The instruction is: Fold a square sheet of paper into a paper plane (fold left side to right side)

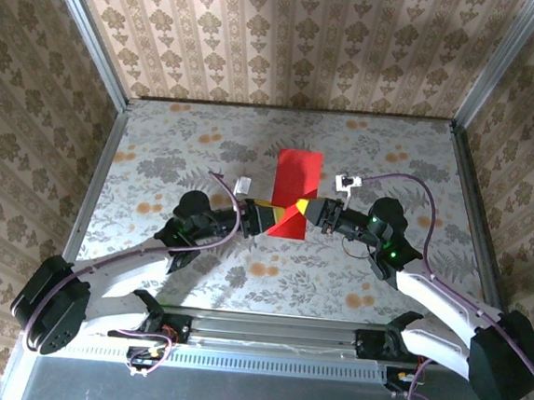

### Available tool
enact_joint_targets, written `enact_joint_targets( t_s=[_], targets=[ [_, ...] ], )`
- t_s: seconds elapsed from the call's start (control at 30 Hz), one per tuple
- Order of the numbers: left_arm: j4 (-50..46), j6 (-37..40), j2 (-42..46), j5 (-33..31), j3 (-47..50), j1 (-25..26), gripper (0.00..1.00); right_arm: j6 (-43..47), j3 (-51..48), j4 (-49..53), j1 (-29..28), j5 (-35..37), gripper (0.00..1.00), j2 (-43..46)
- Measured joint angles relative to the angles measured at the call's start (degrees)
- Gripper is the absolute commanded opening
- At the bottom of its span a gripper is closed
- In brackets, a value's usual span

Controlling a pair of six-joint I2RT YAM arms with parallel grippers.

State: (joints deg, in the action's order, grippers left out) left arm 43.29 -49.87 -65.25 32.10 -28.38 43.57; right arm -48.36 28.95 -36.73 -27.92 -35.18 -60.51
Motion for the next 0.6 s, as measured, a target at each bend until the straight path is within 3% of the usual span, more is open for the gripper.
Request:
enact_joint_targets(
  t_s=[0.23, 0.43, 0.6],
  targets=[
    [-0.42, -0.76, 0.61, -2.75, 1.22, -1.27, 0.00, 0.13, -0.55, 0.22, 0.44, 0.28, 0.29, -0.52],
    [-5.97, 0.37, 3.06, -4.22, 1.22, -1.73, 0.00, 0.98, -0.66, 6.49, 3.98, 1.31, 0.44, 1.40],
    [-25.57, 7.28, 6.51, -8.98, -3.91, -1.64, 0.00, 6.21, 0.37, 22.49, 6.80, 7.48, 0.50, 6.88]
  ],
)
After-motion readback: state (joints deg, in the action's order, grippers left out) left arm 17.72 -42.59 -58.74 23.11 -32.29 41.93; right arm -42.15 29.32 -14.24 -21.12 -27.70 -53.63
